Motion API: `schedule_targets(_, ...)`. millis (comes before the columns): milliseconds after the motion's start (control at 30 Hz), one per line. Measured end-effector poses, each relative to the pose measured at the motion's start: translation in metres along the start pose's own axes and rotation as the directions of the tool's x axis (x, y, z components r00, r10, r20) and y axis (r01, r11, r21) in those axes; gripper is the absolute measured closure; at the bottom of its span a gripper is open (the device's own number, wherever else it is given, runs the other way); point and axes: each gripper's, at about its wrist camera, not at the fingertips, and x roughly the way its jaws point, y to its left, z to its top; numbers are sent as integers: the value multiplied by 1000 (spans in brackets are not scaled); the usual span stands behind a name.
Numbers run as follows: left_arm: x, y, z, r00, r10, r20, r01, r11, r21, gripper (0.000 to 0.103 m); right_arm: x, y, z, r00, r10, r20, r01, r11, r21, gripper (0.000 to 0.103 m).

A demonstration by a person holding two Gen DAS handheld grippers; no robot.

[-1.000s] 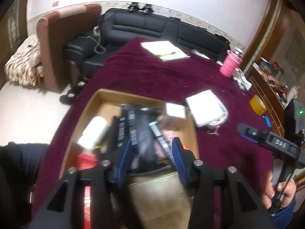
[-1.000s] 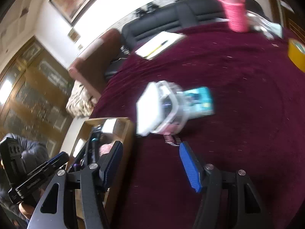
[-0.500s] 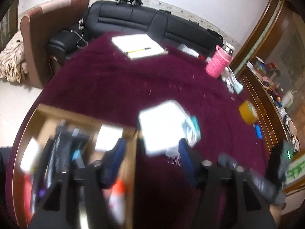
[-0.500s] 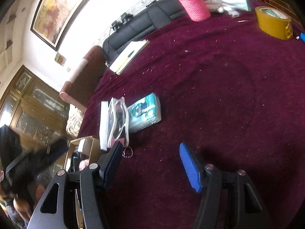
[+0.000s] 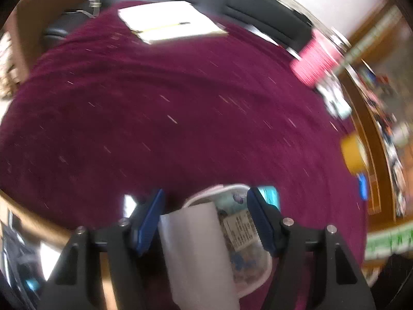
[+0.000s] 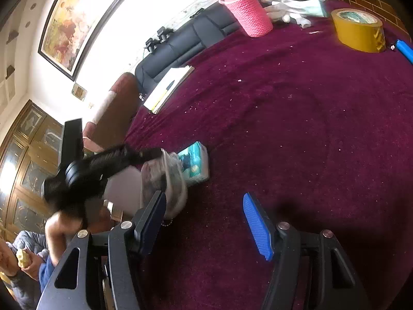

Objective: Organize objects
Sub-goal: 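Grasp the white foam block with the left gripper while the right gripper grasps the clear cartoon pouch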

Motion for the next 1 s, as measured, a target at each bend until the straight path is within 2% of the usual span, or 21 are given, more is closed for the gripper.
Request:
schedule_targets(67, 0, -16, -23, 993, -87, -77, 89, 996, 31, 38, -3, -3, 2, 1000, -7, 12, 6, 1000, 9, 35)
schedule_targets(133, 2, -33, -52, 972, -168, -165, 179, 982, 54, 38, -8, -7, 4, 999, -14, 28, 14, 1000, 19, 35)
schedule_targets(233, -12, -54, -88, 979, -146, -142, 167, 975, 148, 38, -25, -11, 8, 995, -48, 85, 46, 999, 20, 35)
schedule_targets(300, -26, -58, -107, 973, -193, -129, 210, 967, 141, 38, -36, -12, 11, 990, -63, 126, 62, 998, 13, 35)
schedule_targets(367, -36, -61, -120, 970, -208, -128, 226, 963, 145, 38, -45, -17, 15, 987, -63, 145, 60, 998, 28, 33)
schedule_targets(433, -48, -64, -134, 979, -184, -89, 198, 960, 198, 38, -49, -24, 17, 988, -42, 146, 35, 998, 52, 33)
schedule_targets(500, -53, -72, -147, 988, -136, -71, 151, 940, 305, 36, -53, -28, 18, 989, -32, 148, 21, 997, 75, 33)
schedule_targets(567, -50, -79, -157, 1000, -25, -18, 30, 914, 404, 31, -56, -29, 18, 988, -21, 151, 9, 997, 81, 33)
schedule_targets(633, -46, -82, -167, 995, 90, 36, -97, 887, 452, 29, -58, -30, 19, 987, -22, 160, 9, 996, 84, 32)
schedule_targets(733, -40, -88, -178, 990, 135, 41, -138, 860, 491, 27, -59, -31, 19, 986, -22, 164, 7, 996, 91, 31)
schedule_targets(767, -36, -93, -180, 989, 145, 44, -147, 850, 506, 23, -59, -31, 19, 986, -26, 162, 12, 996, 90, 31)
schedule_targets(800, -32, -99, -186, 984, 167, 59, -173, 832, 528, 18, -57, -31, 19, 987, -27, 159, 14, 996, 88, 31)
schedule_targets(867, -24, -100, -194, 974, 209, 87, -222, 804, 551, 18, -54, -30, 18, 989, -21, 145, 9, 997, 81, 30)
schedule_targets(933, -20, -98, -195, 972, 193, 134, -235, 822, 519, 16, -50, -27, 18, 991, -25, 132, 17, 998, 65, 30)
schedule_targets(1000, -19, -90, -194, 982, 137, 134, -184, 861, 474, 25, -45, -26, 16, 993, -25, 118, 18, 998, 55, 29)
